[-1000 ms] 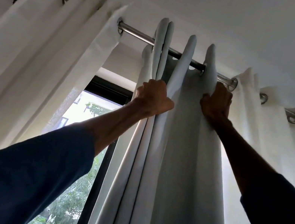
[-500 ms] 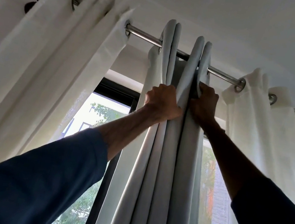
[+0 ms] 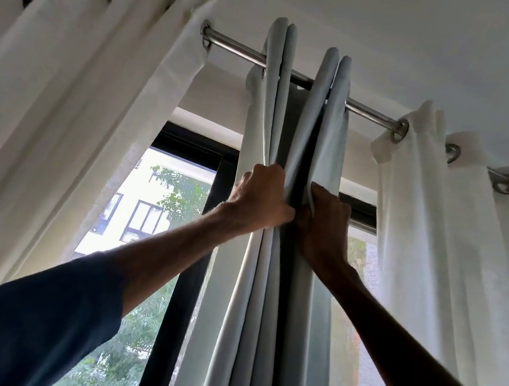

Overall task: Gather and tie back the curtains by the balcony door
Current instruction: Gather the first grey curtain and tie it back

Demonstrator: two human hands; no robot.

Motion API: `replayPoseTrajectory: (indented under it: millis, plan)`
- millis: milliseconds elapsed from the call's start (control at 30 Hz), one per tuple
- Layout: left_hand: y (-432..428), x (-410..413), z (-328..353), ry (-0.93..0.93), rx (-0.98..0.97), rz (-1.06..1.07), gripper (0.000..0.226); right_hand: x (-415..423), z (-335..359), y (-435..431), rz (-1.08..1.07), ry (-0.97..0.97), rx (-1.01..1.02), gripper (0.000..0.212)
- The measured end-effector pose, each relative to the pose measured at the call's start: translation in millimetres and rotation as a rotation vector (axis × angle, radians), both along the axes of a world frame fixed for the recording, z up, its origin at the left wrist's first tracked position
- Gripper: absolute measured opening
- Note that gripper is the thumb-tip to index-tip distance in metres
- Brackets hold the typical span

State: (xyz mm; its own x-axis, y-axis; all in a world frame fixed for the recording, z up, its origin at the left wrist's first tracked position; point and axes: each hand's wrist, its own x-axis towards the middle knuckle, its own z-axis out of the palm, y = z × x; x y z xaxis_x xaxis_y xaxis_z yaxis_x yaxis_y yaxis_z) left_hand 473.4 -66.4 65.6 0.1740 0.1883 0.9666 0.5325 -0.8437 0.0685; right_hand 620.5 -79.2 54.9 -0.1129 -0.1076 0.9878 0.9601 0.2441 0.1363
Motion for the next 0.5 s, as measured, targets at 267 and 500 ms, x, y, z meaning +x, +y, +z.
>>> replayPoseTrajectory:
  millis: [267, 500]
  plan:
    - [8, 4, 0, -0.179, -0.019, -0.197, 0.019, -26, -6, -17, 0.111, 0.002, 0.125, 0.043]
    - [28, 11, -39, -0.133, -0.156, -0.233, 0.034, -17, -30, -1, 0.156, 0.123, -0.056, 0.024]
